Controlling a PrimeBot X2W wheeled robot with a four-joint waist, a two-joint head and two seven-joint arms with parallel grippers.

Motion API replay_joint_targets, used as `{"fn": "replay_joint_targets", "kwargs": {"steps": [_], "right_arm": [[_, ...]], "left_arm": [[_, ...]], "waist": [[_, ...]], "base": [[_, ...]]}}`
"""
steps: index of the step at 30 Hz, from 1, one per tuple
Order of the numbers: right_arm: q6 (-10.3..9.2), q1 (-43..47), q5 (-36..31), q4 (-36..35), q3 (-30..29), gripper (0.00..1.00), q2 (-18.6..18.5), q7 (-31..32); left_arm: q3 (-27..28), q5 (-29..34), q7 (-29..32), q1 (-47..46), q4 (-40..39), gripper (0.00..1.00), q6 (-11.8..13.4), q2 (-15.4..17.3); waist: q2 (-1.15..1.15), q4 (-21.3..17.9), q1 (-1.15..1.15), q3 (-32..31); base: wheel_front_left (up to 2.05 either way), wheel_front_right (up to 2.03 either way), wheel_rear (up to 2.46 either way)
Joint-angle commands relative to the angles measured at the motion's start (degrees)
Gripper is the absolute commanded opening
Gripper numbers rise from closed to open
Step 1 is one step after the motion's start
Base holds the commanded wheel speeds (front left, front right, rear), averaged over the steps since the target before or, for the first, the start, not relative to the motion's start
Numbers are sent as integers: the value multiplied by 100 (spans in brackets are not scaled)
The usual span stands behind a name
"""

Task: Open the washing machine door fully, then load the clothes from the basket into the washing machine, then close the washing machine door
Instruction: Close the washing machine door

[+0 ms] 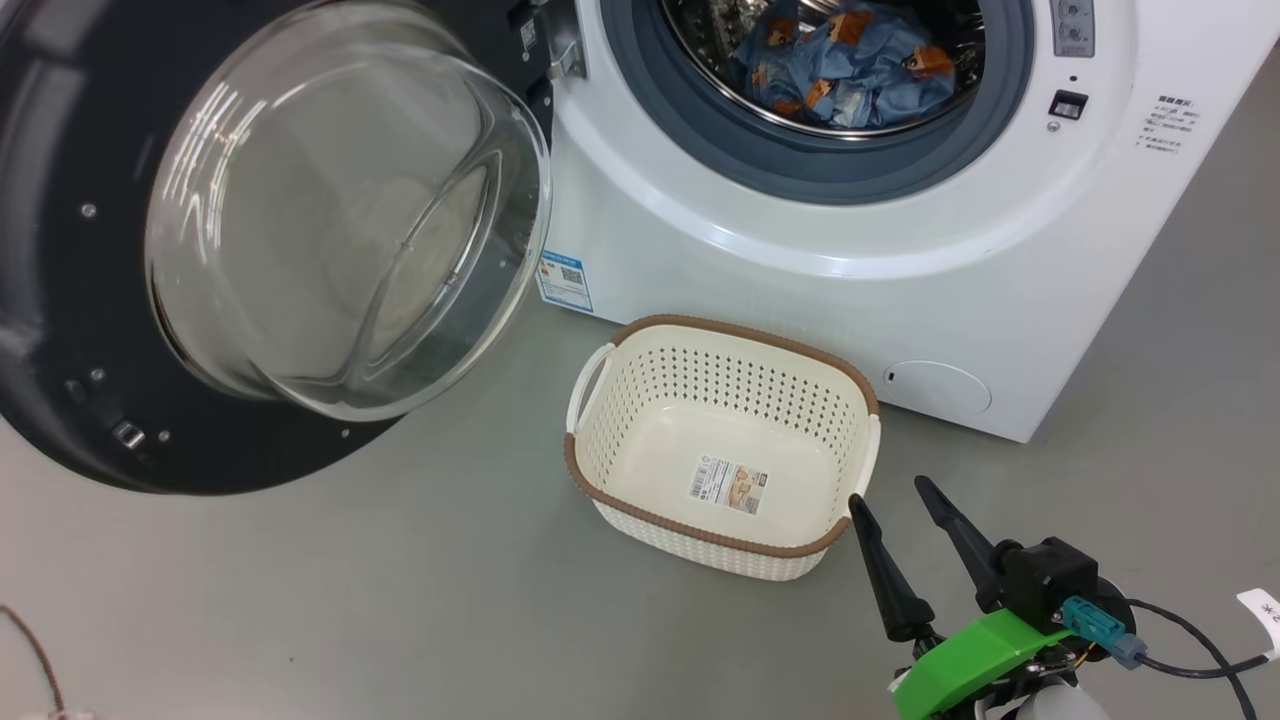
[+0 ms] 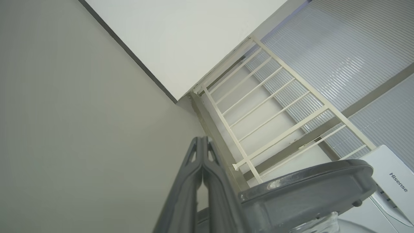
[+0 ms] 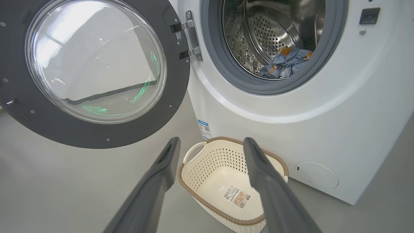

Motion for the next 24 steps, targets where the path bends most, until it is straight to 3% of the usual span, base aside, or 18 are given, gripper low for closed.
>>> {"fn": "replay_joint_targets", "kwargs": {"steps": [1,11,24], "right_arm": [[9,-135,-58,-140,145,100,17,-27],[9,-181,-199,-136,76,100,17,-27],[9,-324,-293,-90,94,100,17,-17]], "left_arm": [[67,-123,103,-286,-9,0,-24,399],[-88,-888,609,-1006,955,0,-25,605],[-141,-1560,932,-1327,1313,0,-25,624]], "waist": [[0,1,0,31],[0,3,0,216],[0,-148,0,471]], "base": [[0,0,0],[0,0,0],[0,0,0]]}}
